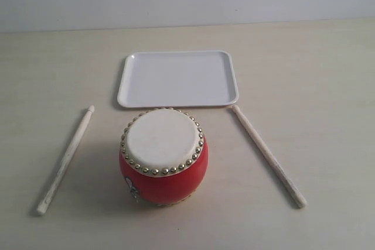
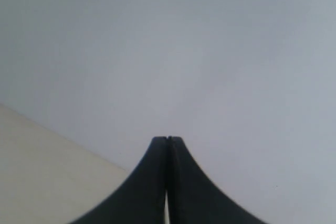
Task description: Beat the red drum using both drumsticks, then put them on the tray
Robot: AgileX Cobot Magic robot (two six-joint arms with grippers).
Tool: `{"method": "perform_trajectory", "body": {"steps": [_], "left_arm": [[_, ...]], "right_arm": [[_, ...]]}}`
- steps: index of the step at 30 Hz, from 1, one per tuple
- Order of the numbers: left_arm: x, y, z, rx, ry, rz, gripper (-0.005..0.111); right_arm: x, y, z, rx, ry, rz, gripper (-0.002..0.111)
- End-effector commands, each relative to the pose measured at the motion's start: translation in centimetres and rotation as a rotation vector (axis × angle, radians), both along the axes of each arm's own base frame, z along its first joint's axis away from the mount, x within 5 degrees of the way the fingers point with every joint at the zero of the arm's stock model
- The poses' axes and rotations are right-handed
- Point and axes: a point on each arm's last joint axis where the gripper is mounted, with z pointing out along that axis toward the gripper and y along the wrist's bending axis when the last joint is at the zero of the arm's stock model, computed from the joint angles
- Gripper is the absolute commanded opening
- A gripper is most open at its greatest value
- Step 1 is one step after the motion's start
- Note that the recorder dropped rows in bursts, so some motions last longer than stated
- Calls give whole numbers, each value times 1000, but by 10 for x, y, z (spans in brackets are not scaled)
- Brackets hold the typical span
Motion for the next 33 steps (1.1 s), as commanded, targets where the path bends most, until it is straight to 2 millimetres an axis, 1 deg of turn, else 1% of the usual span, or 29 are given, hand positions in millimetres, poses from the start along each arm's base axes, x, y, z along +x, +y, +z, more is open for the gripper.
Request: {"method": "perform_trajectory", "body": {"steps": [1,5,8,9,12,15,17,19,21,23,24,26,29,32,33], "left_arm": [[22,0,35,25,67,-8,0],[55,-2,68,109,282,-47,0],[82,-3,90,228,445,-80,0],[91,-3,92,275,514,-100,0],[117,-4,107,431,672,-169,0],[141,-4,110,478,868,-258,0],[156,-5,105,485,1022,-327,0],[169,-5,92,471,1160,-384,0],[177,-7,75,462,1287,-444,0],[182,-14,57,470,1380,-508,1],[185,-20,46,477,1417,-539,3],[189,-32,28,502,1468,-596,13],[195,-53,4,524,1508,-673,31],[202,-71,-13,484,1518,-730,48],[205,-75,-18,463,1514,-738,51]], "right_arm": [[-1,0,0,-6,-10,-6,0],[-1,0,0,-6,-10,-6,0],[-1,0,0,-6,-10,-6,0],[0,0,-1,-7,-2,-3,0],[0,0,-2,-8,11,1,0],[0,0,-2,-8,11,1,0],[0,0,-2,-8,11,1,0],[0,0,-2,-8,11,1,0],[0,0,-2,-8,11,1,0],[0,0,-2,-8,11,1,0],[0,0,-2,-8,11,1,0],[0,0,-3,-8,13,2,0],[0,1,-3,-8,17,4,0],[0,1,-3,-8,17,4,0],[0,1,-3,-8,17,4,0]]}}
